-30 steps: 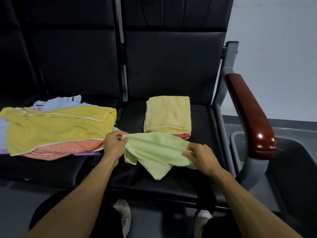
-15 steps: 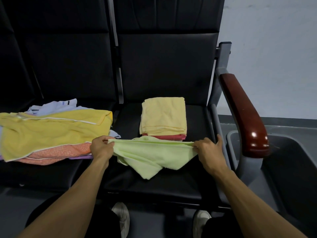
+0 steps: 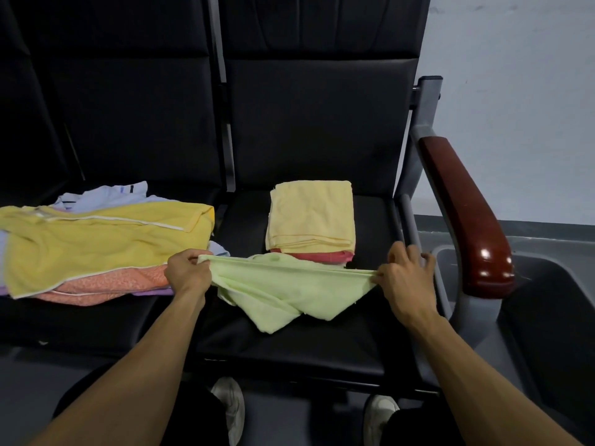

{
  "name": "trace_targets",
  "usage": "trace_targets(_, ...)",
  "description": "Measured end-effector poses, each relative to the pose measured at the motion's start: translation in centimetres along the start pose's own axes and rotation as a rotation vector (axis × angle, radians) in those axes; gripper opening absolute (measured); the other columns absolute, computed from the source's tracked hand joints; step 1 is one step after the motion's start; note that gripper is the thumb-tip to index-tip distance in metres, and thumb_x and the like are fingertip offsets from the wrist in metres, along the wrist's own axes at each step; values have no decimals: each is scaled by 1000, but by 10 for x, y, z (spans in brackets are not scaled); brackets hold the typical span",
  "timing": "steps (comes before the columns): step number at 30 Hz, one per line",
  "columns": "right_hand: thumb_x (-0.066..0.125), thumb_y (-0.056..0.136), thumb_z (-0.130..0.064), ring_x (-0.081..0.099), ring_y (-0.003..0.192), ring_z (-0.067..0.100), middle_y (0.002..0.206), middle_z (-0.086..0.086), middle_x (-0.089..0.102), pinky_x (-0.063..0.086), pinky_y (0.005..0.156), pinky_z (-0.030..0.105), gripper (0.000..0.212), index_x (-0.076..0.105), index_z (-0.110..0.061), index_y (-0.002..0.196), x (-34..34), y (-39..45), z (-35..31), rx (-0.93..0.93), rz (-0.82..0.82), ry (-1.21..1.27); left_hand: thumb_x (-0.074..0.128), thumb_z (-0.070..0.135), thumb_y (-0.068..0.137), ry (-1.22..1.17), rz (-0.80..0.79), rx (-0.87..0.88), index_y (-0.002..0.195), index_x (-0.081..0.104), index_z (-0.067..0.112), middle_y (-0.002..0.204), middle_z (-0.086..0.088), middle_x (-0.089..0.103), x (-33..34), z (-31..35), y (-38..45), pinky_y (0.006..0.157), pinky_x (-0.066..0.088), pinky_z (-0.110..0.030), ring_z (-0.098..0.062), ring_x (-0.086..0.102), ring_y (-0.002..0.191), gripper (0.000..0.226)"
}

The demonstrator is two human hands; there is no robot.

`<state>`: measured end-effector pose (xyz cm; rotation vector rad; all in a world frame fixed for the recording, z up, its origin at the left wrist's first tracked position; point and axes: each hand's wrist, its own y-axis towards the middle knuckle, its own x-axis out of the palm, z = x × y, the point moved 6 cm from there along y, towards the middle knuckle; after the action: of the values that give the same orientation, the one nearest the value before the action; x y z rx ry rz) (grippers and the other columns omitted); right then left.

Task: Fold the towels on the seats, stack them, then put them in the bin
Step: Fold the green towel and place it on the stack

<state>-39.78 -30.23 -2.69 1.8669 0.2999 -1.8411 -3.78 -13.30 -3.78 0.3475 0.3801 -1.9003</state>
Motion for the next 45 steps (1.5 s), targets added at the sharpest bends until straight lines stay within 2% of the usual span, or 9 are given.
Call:
trace_targets(3,66,93,-33,45,103,20,105,-3,46,37,93,43,15,76,-23,94,4,1,10,66,-64,75,63,-10,86,-11,-20,-2,87,73,11,91,-9,68,2,0,0,76,46,-26,-23,61,84,23)
trace_targets(7,72,90,-26,63,85,18,94,-1,67,46,69,32,14,77,-13,90,5,1,16,153,-50,417,63,-8,88,-17,-1,-4,93,75,6,91,-9,68,2,2,-2,76,47,-26,-23,62,84,20)
trace_targets(15,77,86,-16,64,70,9,74,-5,68,56,70,29,5,74,-15,83,-34,0,24,390,228,836,65,-2,91,-16,0,100,91,70,14,89,-6,66,-9,37,-15,76,47,-29,-21,60,81,17)
trace_targets(20,77,86,-15,61,67,2,74,-6,67,44,61,5,6,72,-13,83,-91,1,24,281,336,900,70,7,90,-101,-15,81,89,70,16,89,-5,67,-34,77,-13,77,51,-34,-24,60,84,9)
trace_targets(25,80,83,-14,62,70,5,74,-8,66,43,64,15,14,68,-20,84,-171,6,25,114,382,784,71,5,88,-212,-30,173,93,73,11,91,-4,66,-73,139,-19,77,43,-30,-20,57,87,8)
trace_targets(28,77,86,-12,60,71,11,76,-5,64,42,70,24,17,71,-14,102,-215,9,27,88,366,694,72,2,86,-258,-21,254,88,73,15,93,-5,69,-99,177,-29,72,46,-30,-20,60,85,13)
trace_targets(30,75,88,-13,61,74,19,75,-1,64,39,70,26,7,76,-8,94,-241,10,26,80,369,611,72,2,86,-269,-8,300,88,72,17,93,-4,69,-116,199,-37,71,45,-28,-19,61,86,15)
trace_targets(38,62,93,-14,59,72,21,74,1,64,50,71,39,17,66,-10,76,-311,6,27,238,488,1055,69,4,90,-287,35,395,101,76,7,95,-4,67,-164,255,-59,75,44,-26,-17,60,89,12)
trace_targets(45,55,99,-18,55,83,19,81,-5,55,42,74,32,13,59,-6,97,-352,-5,24,298,640,1071,63,12,97,-210,5,528,95,68,12,98,-5,67,-178,278,-72,65,43,-29,-17,60,83,6)
